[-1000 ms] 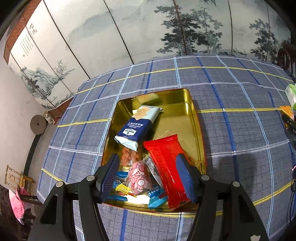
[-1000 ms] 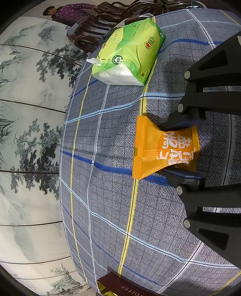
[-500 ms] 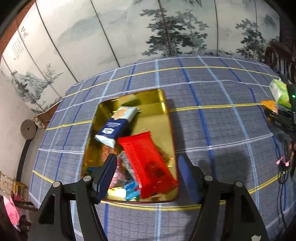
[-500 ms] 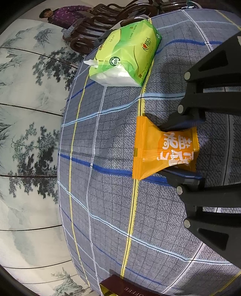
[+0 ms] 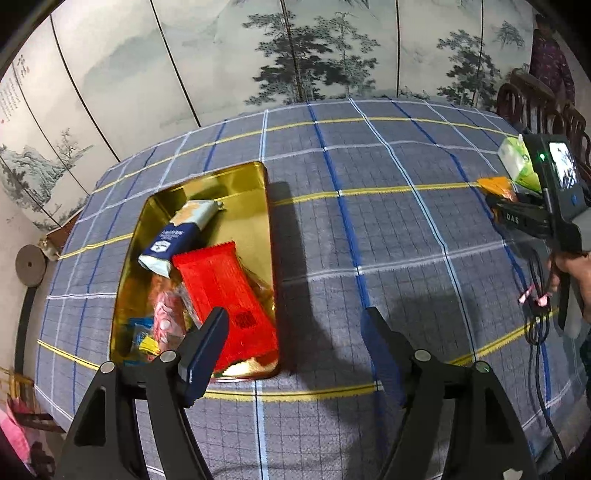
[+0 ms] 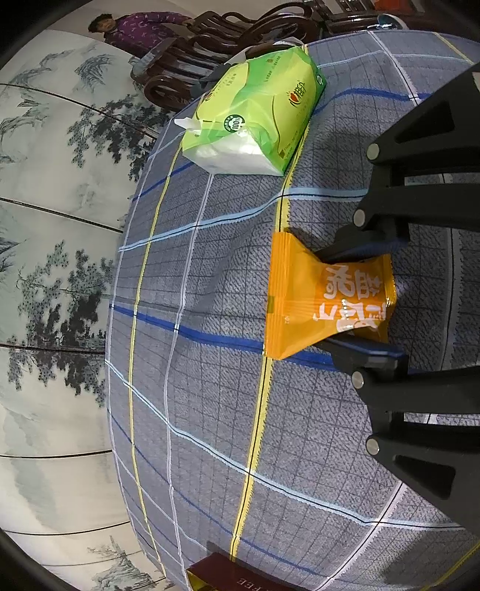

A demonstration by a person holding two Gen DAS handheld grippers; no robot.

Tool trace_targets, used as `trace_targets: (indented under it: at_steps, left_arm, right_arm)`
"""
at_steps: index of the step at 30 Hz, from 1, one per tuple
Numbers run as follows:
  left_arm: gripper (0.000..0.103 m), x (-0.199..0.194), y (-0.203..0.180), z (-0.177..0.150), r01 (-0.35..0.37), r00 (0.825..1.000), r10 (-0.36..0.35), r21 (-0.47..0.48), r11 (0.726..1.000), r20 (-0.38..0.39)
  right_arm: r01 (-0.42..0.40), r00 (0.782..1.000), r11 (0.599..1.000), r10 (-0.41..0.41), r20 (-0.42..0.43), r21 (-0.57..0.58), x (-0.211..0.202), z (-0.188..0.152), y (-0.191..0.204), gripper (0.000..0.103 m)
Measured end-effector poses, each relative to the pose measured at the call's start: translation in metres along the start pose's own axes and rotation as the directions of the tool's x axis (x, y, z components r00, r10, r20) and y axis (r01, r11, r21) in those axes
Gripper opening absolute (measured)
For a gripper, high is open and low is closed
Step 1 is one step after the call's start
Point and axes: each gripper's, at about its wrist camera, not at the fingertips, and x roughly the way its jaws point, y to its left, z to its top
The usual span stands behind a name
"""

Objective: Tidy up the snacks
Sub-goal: 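Lift the open left tool up and away from the tin, then carry the orange packet with the right tool toward the gold tin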

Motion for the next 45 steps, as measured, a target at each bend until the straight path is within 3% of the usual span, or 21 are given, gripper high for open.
trace_targets:
  at_steps: [15, 30, 45]
  left_arm:
    - [0.076, 0.006, -0.017, -0.035, 0.047, 0.998, -0.045, 0.045, 0.998, -0.047]
    - [0.077, 0.005, -0.021, -0.044, 0.055, 0.997, -0.052, 0.057, 0.997, -0.055]
    - [0.078, 0.009, -0.02, -0.05, 0.057, 0.996, -0.053, 0.043, 0.997, -0.071]
  right_arm:
    - [0.007, 1.0, 1.0, -0.007, -0.019, 0.009, -0.007, -0.006, 0.006, 0.035]
    - [-0.008, 1.0, 1.0, 0.008, -0.024, 0.003, -0.019, -0.014, 0.014, 0.034]
    - [-0.105, 0.994, 0.994, 0.105, 0.034, -0.01, -0.059, -0.005, 0.036, 0.034]
